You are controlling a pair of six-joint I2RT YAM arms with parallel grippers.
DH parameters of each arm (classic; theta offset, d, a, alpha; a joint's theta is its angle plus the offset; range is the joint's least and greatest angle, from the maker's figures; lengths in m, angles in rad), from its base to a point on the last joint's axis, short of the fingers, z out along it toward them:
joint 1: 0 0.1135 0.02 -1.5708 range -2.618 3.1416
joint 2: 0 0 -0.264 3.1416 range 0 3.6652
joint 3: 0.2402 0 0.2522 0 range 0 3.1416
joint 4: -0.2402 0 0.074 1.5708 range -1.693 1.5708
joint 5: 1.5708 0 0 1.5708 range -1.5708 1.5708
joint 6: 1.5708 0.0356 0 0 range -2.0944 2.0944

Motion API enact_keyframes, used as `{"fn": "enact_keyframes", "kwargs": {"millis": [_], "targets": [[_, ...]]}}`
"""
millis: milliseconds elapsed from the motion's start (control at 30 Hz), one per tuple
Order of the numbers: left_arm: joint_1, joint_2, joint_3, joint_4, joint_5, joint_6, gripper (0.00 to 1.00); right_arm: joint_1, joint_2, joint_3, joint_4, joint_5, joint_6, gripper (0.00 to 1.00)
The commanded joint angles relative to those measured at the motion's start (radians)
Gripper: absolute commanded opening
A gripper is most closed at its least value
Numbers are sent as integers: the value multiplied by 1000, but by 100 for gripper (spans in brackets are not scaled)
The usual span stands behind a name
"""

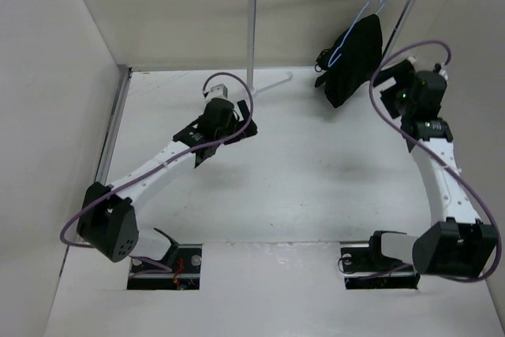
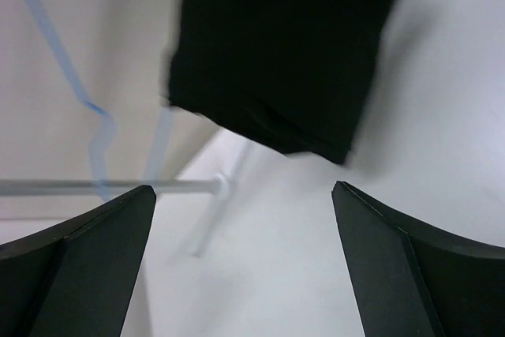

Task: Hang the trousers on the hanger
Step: Reset both arms

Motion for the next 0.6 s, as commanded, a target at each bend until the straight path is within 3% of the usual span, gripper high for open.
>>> {"fn": "enact_keyframes", "kwargs": {"millis": [0, 267, 400, 433, 467, 500, 533, 567], "targets": [[-31, 48, 15, -84, 34, -2, 100, 45, -142, -206, -2, 126, -57, 100], [-131, 198, 110, -279, -62, -22, 100, 278, -501, -579, -220, 242, -18, 100], [-159, 255, 181, -385, -58, -85, 100, 352, -601, -693, -245, 218, 39, 100], [-163, 262, 193, -406, -64, -100, 100, 362, -616, -710, -235, 197, 44, 88], [-169, 263, 199, -420, -71, -117, 100, 370, -630, -721, -228, 175, 44, 66], [-175, 263, 199, -426, -79, -131, 100, 375, -644, -727, -225, 157, 45, 37], [-186, 260, 198, -429, -93, -148, 100, 378, -653, -730, -229, 138, 44, 21], [-198, 252, 193, -431, -110, -163, 100, 381, -656, -730, -232, 122, 39, 16]]}}
